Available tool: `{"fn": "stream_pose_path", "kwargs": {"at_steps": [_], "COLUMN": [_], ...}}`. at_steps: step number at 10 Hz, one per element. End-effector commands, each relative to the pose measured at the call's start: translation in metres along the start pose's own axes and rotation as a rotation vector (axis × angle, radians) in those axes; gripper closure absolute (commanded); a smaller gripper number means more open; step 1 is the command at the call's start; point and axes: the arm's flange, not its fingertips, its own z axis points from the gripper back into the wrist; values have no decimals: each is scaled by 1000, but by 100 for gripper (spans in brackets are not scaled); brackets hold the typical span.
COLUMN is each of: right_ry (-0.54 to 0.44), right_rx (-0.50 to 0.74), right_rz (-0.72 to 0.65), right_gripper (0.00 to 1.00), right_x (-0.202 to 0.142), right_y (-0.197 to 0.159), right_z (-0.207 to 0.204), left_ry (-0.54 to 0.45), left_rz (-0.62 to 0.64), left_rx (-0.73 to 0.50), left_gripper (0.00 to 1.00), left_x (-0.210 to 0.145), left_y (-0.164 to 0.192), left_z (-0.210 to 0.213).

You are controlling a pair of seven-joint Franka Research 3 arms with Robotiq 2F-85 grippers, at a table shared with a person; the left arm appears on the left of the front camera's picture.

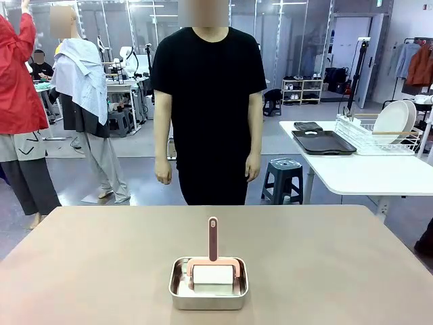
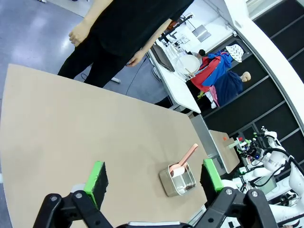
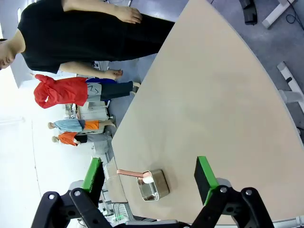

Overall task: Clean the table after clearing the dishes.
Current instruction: Place the Lint Roller back on top of the Airtight Container.

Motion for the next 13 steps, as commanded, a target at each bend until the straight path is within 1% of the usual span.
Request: {"fn": "stream_pose_path", "kwargs": {"at_steps": [1, 13], "right_ry": [9, 9], "right_rx": [-10, -10], "right_rz": [20, 20], "right_gripper": [4, 4], "right_x": [1, 1], "right_y": [-5, -5], "right_z": [3, 3], "left_ry": [-1, -1], "left_rz": [0, 0], "left_rx": [-8, -8], "left_gripper": [0, 0], "left_x": [1, 1], "left_y": [0, 0], "left_z": [3, 3]}}
